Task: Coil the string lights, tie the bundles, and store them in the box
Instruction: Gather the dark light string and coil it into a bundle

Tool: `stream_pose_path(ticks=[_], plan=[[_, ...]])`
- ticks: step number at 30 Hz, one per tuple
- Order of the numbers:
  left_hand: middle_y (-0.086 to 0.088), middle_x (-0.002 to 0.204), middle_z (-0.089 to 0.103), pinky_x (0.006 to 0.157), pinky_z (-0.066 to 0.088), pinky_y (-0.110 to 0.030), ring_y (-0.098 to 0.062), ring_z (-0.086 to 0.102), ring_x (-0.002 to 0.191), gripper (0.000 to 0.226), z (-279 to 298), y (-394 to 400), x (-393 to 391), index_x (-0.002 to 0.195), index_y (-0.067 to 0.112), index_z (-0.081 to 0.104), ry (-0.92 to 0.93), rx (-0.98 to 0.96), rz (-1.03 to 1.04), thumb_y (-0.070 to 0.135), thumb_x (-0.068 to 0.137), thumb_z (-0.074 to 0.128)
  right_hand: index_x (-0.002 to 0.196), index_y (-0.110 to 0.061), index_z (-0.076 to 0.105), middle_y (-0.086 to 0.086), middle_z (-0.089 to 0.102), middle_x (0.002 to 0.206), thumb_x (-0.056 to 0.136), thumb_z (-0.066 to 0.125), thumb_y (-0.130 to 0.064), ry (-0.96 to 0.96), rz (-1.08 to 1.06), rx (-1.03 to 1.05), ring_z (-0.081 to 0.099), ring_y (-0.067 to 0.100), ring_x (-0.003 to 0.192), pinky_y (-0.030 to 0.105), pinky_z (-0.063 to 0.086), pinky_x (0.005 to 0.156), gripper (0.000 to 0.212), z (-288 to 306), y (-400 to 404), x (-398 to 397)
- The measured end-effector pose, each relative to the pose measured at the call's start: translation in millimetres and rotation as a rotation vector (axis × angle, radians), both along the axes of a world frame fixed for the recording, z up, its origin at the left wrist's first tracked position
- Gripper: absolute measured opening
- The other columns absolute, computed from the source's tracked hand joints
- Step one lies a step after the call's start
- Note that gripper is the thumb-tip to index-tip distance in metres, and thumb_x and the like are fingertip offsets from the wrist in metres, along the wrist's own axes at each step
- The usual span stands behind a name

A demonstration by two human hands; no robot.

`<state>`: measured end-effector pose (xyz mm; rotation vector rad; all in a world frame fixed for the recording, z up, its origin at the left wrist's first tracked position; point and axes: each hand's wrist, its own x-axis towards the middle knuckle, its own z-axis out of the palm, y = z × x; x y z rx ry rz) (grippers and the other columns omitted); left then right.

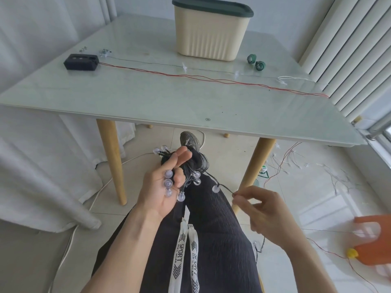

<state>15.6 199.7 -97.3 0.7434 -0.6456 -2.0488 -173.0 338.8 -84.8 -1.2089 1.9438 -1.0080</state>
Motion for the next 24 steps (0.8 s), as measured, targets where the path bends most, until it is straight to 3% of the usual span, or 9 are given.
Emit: stream_pose_path(ticks=[4, 6, 8, 11, 13, 15, 19, 21, 24], plan=[[-0.004, 0.102, 0.076, 0.043, 0.045, -0.014, -0.004, 0.066, 0.061, 0.032, 0.6, 1.9, -0.7, 0.127, -0.001, 0.058, -0.077, -0.04, -0.092, 0.005, 0.099, 0.042, 0.079, -0.029, 0.073, -0.007, 0.063, 0.061, 0.093, 0.067, -0.022, 0.112, 0.158, -0.04, 0.047, 0.01, 0.051, 0.025, 0.038, 0.052, 0.016, 13.1, 8.9, 2.0], [-0.019, 0.109, 0.073, 0.057, 0.056, -0.021, -0.019, 0.074, 0.085, 0.035, -1.9, 5.9, -4.2, 0.129, -0.011, 0.052, -0.079, -0.071, -0.165, -0.005, 0.097, 0.038, 0.078, -0.025, 0.074, -0.011, 0.065, 0.062, 0.091, 0.069, -0.017, 0.1, 0.321, -0.003, 0.054, 0.007, 0.055, 0.023, 0.043, 0.055, 0.016, 21.7, 9.2, 9.8], [-0.031, 0.116, 0.066, 0.08, 0.06, -0.032, -0.037, 0.07, 0.105, 0.037, -7.3, 9.5, -8.5, 0.128, -0.019, 0.046, -0.065, -0.115, -0.236, -0.016, 0.092, 0.038, 0.079, -0.02, 0.075, -0.005, 0.07, 0.07, 0.088, 0.067, -0.016, 0.108, 0.451, -0.002, 0.063, 0.015, 0.061, 0.03, 0.052, 0.059, 0.014, 27.8, 6.0, 16.4], [-0.035, 0.121, 0.063, 0.094, 0.056, -0.043, -0.044, 0.063, 0.114, 0.045, -14.9, 13.8, -10.7, 0.128, -0.02, 0.046, -0.054, -0.148, -0.397, -0.014, 0.083, 0.048, 0.077, -0.019, 0.074, 0.0, 0.067, 0.068, 0.086, 0.062, -0.019, 0.196, 0.535, -0.059, 0.059, 0.024, 0.059, 0.036, 0.05, 0.057, 0.015, 30.4, -2.8, 18.9], [-0.029, 0.122, 0.064, 0.087, 0.051, -0.038, -0.042, 0.059, 0.11, 0.047, -18.4, 15.4, -12.0, 0.128, -0.013, 0.053, -0.138, -0.171, -0.5, -0.007, 0.081, 0.056, 0.077, -0.019, 0.076, -0.01, 0.065, 0.068, 0.087, 0.066, -0.014, 0.24, 0.524, -0.137, 0.061, 0.018, 0.061, 0.018, 0.041, 0.053, 0.015, 33.5, -8.2, 17.1], [-0.022, 0.12, 0.067, 0.069, 0.033, -0.032, -0.036, 0.058, 0.093, 0.045, -20.5, 16.5, -15.1, 0.121, -0.002, 0.065, -0.222, -0.175, -0.563, 0.004, 0.077, 0.063, 0.078, -0.016, 0.077, -0.023, 0.063, 0.07, 0.087, 0.07, -0.006, 0.251, 0.502, -0.189, 0.06, 0.006, 0.063, 0.009, 0.036, 0.056, 0.016, 38.6, -11.6, 16.6], [-0.03, 0.08, 0.065, 0.042, 0.033, -0.027, -0.024, 0.058, 0.045, 0.022, -12.8, 21.2, -18.1, 0.096, -0.011, 0.063, -0.216, -0.157, -0.612, 0.006, 0.086, 0.053, 0.078, -0.013, 0.071, -0.016, 0.066, 0.062, 0.087, 0.068, 0.002, 0.197, 0.373, -0.208, 0.059, 0.006, 0.056, 0.012, 0.041, 0.059, 0.018, 35.1, -15.0, 18.1], [-0.031, 0.071, 0.066, 0.04, 0.032, -0.024, -0.02, 0.053, 0.038, 0.029, -9.1, 23.7, -17.3, 0.093, -0.012, 0.061, -0.156, -0.179, -0.687, 0.014, 0.094, 0.047, 0.08, -0.016, 0.063, -0.014, 0.069, 0.063, 0.086, 0.074, -0.008, 0.186, 0.243, -0.195, 0.061, 0.005, 0.055, 0.012, 0.041, 0.058, 0.015, 26.8, -18.8, 17.8], [-0.025, 0.073, 0.067, 0.045, 0.04, -0.019, -0.016, 0.052, 0.036, 0.041, -8.4, 21.4, -13.1, 0.101, -0.015, 0.064, -0.182, -0.288, -0.77, 0.019, 0.099, 0.041, 0.078, -0.022, 0.053, -0.012, 0.061, 0.057, 0.078, 0.084, -0.033, 0.274, 0.133, -0.184, 0.053, 0.007, 0.05, 0.015, 0.04, 0.051, 0.032, 14.7, -23.0, 16.3]])
